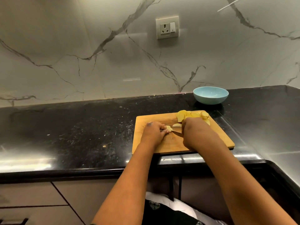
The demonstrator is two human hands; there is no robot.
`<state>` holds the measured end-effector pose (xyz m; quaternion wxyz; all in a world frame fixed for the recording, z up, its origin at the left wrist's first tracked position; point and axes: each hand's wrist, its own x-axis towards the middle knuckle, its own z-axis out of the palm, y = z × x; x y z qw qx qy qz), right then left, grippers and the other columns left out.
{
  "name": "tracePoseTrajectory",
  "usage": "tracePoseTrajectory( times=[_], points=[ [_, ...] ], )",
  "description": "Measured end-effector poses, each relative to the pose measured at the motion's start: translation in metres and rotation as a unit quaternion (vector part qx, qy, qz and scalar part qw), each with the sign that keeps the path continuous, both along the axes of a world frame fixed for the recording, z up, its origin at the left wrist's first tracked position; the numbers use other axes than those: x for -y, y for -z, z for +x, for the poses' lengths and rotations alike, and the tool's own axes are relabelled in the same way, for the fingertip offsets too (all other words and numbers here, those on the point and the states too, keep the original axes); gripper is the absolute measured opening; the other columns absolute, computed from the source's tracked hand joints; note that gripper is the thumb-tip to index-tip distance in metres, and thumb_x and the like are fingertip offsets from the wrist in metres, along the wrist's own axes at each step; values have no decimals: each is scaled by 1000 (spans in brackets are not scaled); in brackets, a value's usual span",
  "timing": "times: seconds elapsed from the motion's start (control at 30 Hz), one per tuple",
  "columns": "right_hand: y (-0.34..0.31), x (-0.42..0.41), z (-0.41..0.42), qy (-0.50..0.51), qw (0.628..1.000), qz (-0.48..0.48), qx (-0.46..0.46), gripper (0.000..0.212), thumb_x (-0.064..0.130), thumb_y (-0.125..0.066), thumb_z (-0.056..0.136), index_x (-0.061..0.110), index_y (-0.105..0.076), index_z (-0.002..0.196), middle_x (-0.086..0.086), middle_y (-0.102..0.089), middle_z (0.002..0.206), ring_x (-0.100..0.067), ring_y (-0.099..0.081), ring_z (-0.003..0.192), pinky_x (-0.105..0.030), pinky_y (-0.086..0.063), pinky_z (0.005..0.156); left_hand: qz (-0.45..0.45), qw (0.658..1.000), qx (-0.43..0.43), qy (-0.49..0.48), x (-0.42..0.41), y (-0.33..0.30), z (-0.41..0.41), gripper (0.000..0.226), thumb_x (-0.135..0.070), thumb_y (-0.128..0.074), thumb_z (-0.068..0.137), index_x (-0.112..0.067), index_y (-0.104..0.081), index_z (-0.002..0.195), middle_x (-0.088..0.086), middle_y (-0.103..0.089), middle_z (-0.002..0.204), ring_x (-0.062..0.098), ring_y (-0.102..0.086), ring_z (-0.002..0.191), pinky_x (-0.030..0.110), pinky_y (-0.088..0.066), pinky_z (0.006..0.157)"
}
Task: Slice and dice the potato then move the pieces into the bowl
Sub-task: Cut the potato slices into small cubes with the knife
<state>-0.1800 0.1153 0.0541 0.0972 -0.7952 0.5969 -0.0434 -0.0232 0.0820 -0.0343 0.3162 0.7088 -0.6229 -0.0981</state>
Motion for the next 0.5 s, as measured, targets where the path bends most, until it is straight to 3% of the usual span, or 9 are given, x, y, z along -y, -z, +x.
tracePoseTrajectory(
  times=[0.1,0.2,0.27,0.33,0.5],
  points=[
    [-19,-1,-14,4,996,43,-76,50,13,-67,88,12,-50,134,-8,-50,107,-23,-51,98,-33,-47,94,-12,1000,-5,-6,-3,1,-1,28,-28,-69,90,-10,-73,112,5,-71,118,18,-61,113,31,-45,102],
    [-14,2,-19,6,1000,21,-7,41,13,-68,88,17,-57,128,-6,-57,117,-22,-56,104,-34,-51,95,-28,1000,8,-11,-8,2,-1,26,-27,-67,92,-8,-74,110,7,-71,114,20,-62,109,28,-44,96],
    [5,1,-13,22,993,-21,113,33,9,-68,87,20,-64,118,-5,-62,111,-20,-60,96,-35,-56,87,-30,999,2,-13,-9,2,1,26,-23,-66,93,-8,-72,113,7,-70,118,20,-61,113,25,-42,97],
    [22,1,-3,27,983,-45,178,25,8,-67,87,22,-67,108,-3,-63,99,-17,-60,84,-34,-58,79,-28,1000,5,-10,-9,1,1,25,-21,-65,93,-7,-73,113,7,-69,121,19,-60,116,24,-40,99],
    [35,0,13,18,988,-70,134,20,8,-62,89,18,-66,105,2,-52,85,-13,-52,75,-25,-50,69,-26,1000,5,-5,-7,0,1,21,-19,-66,92,-8,-75,107,7,-72,115,19,-62,113,24,-41,96]
  ],
)
